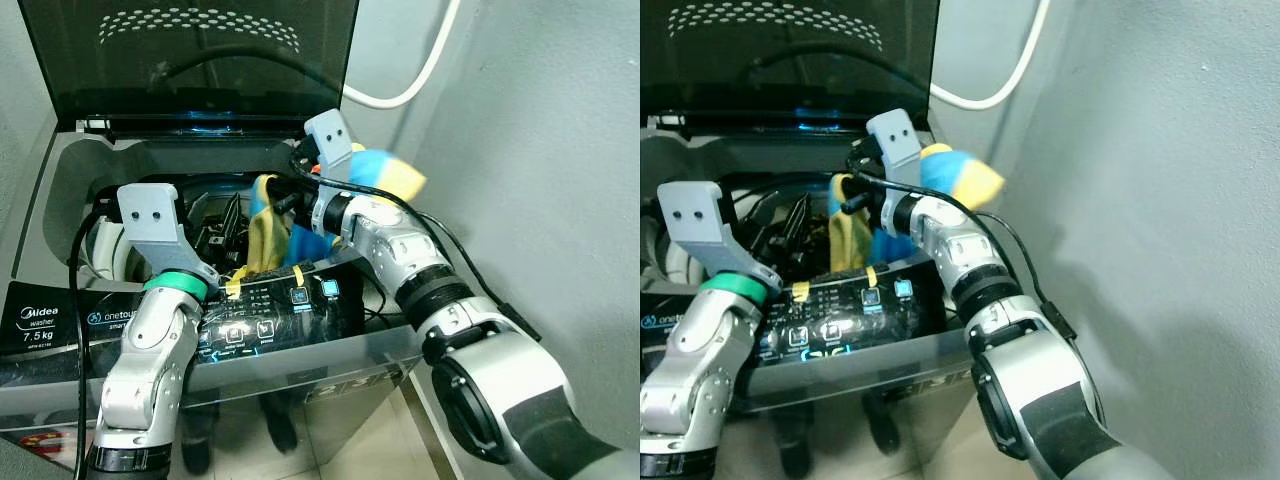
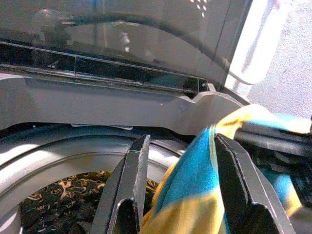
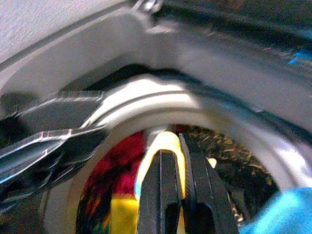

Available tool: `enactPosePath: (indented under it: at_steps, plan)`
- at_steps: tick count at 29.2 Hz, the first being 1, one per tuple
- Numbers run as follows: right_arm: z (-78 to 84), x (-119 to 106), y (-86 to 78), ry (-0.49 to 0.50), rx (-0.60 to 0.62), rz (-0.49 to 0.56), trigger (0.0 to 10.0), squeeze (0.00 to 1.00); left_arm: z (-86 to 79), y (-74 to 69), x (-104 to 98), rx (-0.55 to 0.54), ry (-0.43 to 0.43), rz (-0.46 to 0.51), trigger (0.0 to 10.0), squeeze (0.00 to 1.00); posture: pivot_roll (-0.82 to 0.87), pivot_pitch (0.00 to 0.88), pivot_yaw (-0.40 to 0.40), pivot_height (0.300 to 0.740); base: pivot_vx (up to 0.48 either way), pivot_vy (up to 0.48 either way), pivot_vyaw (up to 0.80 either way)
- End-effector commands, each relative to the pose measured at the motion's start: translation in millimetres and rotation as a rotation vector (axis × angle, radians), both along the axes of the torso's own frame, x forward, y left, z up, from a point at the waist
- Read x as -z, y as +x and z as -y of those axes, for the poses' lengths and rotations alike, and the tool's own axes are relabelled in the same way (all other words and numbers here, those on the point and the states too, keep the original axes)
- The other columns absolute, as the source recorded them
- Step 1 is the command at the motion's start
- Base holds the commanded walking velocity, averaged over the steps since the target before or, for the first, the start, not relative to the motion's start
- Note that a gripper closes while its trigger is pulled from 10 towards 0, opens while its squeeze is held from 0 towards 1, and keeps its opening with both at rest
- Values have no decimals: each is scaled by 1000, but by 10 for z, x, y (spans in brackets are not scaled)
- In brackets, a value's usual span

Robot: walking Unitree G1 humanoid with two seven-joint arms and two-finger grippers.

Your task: Clothes washing

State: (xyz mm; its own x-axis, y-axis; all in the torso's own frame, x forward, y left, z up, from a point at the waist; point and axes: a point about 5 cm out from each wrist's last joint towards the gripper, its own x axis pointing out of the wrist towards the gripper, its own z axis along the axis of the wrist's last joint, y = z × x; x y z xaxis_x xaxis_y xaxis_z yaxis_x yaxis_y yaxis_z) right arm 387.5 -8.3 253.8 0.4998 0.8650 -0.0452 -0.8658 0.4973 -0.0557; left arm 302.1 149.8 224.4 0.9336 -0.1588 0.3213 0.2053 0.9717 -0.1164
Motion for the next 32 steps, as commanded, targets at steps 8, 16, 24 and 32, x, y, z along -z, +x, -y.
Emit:
enactPosePath:
  at_steps: [8,16,24,32]
  plan:
    - [31,-114,-20,50,-65,-92,10000,1000,24,-11,82,18,5,-40,10000,0,100,45,-75,740,0,0,0]
    - [277,-472,111,216,65,-45,10000,0,15,-6,72,20,10,-39,10000,0,106,42,-72,740,0,0,0]
    - [782,-538,231,337,318,-2,10000,0,20,16,70,21,21,-40,10000,0,102,26,-64,740,0,0,0]
    - [975,123,23,237,592,156,10000,0,-19,106,136,-46,111,-79,10000,0,90,14,-41,740,0,0,300]
